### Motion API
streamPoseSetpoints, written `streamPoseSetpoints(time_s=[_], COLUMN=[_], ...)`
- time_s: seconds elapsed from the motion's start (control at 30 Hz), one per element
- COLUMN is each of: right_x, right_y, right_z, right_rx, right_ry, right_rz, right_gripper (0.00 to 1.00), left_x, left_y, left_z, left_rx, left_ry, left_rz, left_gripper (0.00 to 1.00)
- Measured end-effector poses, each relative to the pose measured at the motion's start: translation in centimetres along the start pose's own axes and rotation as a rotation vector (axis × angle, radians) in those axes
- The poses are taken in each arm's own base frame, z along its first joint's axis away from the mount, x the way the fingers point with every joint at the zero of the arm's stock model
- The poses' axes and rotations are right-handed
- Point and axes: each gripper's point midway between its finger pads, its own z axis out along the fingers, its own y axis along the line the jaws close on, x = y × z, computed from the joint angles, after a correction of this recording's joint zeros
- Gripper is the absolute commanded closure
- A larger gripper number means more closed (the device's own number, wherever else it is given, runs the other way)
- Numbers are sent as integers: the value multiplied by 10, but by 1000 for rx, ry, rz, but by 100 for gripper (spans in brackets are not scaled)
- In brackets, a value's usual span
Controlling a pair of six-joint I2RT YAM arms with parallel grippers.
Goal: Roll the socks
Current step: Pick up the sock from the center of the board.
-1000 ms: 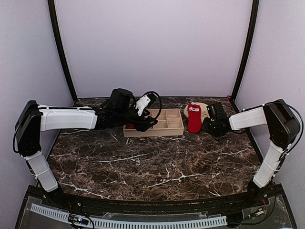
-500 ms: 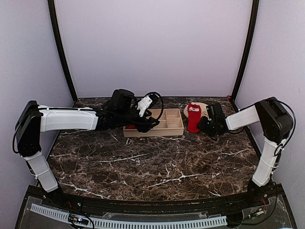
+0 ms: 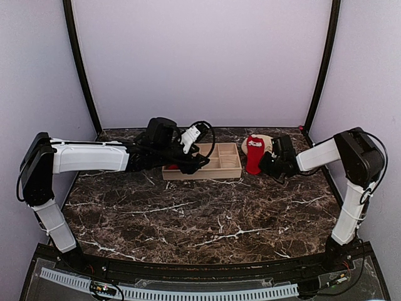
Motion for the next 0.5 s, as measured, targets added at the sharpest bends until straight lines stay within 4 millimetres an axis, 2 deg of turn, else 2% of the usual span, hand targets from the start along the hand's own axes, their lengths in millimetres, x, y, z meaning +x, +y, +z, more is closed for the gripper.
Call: streamPoseSetpoints(time_s=[0.07,0.2,0.33,0.5], right_x=[3,16,24,17], right_y=[0,-7,-11,15], right_z=[0,-2,-15,-42], right_rx=[-11,-18,-31,-102], right_ry=[8,40,58,39], right_rz=[6,3,-5,-73], right_gripper=[100,100,100,100], left_x=[0,2,2,3], left_y=[1,1,-1,-5], left_z=[0,0,0,1], left_rx=[-4,-13,-13,-8], left_ry=[1,6,8,15], left_rz=[0,1,3,6], left_gripper=[38,38,38,38])
